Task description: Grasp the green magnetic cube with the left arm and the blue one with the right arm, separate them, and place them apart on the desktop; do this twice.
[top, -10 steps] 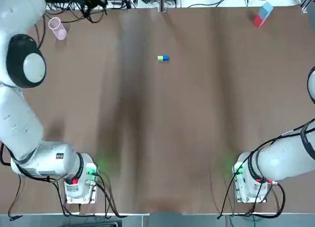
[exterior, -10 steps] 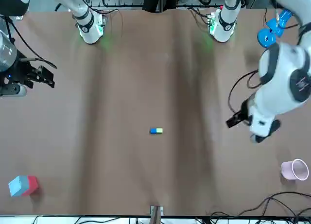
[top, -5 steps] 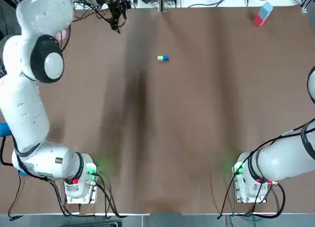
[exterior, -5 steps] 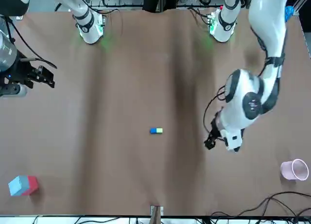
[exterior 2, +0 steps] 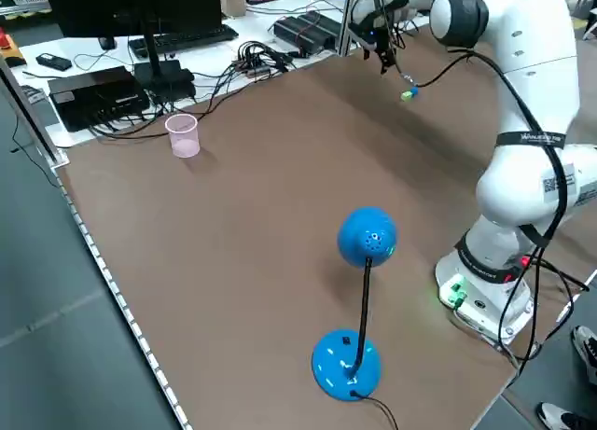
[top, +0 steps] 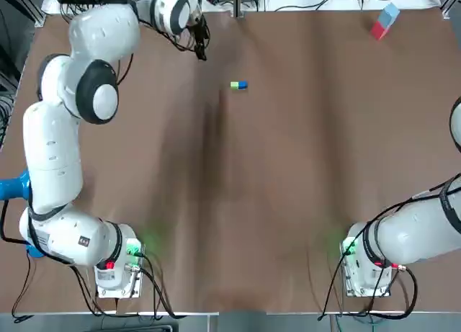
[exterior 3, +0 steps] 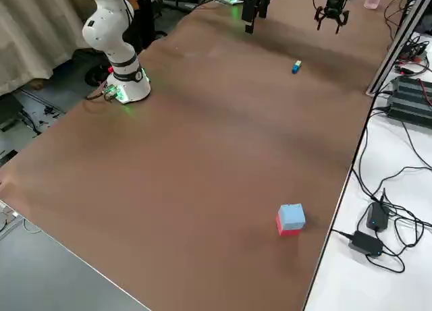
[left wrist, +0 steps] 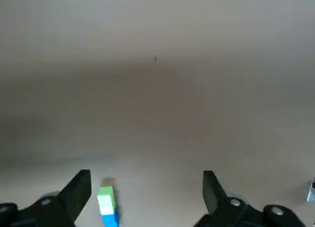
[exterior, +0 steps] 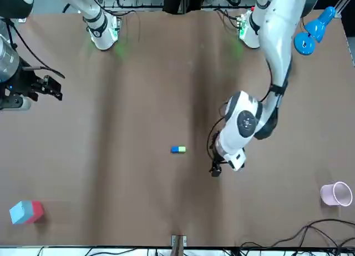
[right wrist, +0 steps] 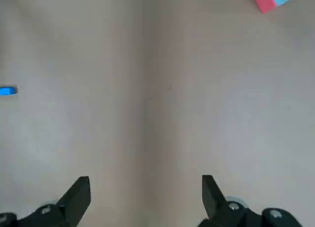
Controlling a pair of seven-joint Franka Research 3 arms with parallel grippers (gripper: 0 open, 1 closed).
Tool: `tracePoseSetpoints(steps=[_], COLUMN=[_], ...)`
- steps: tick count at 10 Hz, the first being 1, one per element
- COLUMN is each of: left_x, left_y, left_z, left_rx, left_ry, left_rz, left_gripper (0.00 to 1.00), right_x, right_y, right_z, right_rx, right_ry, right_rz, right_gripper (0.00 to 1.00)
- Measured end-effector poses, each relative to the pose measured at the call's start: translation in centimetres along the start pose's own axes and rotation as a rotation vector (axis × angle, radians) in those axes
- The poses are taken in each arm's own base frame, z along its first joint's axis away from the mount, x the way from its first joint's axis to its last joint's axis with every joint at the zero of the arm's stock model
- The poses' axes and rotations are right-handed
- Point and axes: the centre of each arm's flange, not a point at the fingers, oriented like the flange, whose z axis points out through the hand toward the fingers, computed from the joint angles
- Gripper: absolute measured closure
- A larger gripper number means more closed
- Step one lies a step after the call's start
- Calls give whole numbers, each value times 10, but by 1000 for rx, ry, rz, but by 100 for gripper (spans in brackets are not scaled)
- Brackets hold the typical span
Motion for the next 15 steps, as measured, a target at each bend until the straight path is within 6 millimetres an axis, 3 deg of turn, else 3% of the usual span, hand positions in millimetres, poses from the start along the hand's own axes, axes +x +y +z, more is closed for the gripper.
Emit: tracePoseSetpoints(steps=[2,3,5,6,9,12,13,15], left_x=[-15,-18,-25,-30,-54,-74,-76,-79], left_y=[-10,-13,-17,-21,-32,-56,-59,-62], left_z=[19,22,26,34,63,98,101,103], left_rx=[22,31,46,56,77,122,127,132], left_ry=[-15,-22,-38,-38,-45,-34,-32,-31], left_rz=[-20,-47,-67,-63,-33,1,6,10], left_gripper=[4,4,7,9,15,21,23,26], right_x=[0,0,5,12,16,10,11,18], right_y=[-11,-29,-89,-119,-222,-315,-333,-348], right_z=[-1,-2,11,28,99,191,225,286], right_rx=[3,9,23,27,21,42,65,113], right_ry=[8,31,77,89,87,91,55,-68], right_rz=[125,177,247,309,548,866,972,1165], right_gripper=[0,0,0,0,1,3,4,5])
